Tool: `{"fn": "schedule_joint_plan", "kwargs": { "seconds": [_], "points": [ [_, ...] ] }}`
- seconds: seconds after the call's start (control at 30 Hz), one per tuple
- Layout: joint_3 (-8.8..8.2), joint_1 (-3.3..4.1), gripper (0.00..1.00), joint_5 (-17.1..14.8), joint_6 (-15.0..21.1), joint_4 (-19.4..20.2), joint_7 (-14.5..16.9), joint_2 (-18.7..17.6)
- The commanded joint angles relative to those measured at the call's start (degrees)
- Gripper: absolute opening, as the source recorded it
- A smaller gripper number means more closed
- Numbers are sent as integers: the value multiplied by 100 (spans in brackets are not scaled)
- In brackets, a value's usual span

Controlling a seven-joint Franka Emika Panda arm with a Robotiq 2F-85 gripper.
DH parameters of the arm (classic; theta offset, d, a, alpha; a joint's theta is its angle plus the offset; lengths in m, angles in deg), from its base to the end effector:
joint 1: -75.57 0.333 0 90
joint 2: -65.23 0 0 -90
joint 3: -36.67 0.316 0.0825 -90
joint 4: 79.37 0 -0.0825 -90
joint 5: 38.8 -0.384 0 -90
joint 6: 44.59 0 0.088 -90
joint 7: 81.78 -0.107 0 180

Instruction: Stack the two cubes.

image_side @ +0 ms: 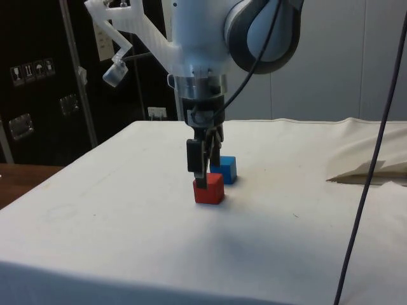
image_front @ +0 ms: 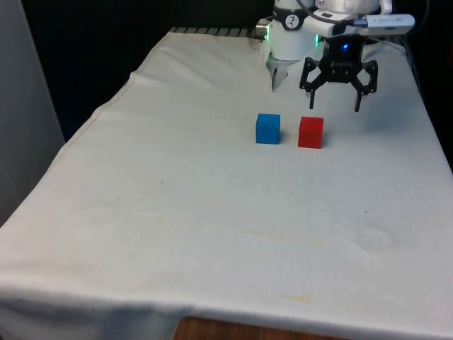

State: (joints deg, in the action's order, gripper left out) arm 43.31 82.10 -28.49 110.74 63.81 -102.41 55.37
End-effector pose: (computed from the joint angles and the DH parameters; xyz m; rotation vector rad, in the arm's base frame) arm 0.4606 0.1157 0.2224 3.0962 0.0460 0.0894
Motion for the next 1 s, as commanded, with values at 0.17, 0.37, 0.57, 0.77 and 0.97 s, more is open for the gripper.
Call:
{"fn": "schedule_joint_plan", "kwargs": {
  "seconds": [0.17,0.37,0.57,0.77,0.97],
  "points": [
    [-6,23,100,46,23,6,-80,11],
    [-11,17,100,69,80,17,-92,0],
    [-40,23,100,132,178,63,-120,11],
    [-97,23,100,178,275,80,-132,-34],
    [-149,11,100,178,304,80,-97,-74]
  ]
}}
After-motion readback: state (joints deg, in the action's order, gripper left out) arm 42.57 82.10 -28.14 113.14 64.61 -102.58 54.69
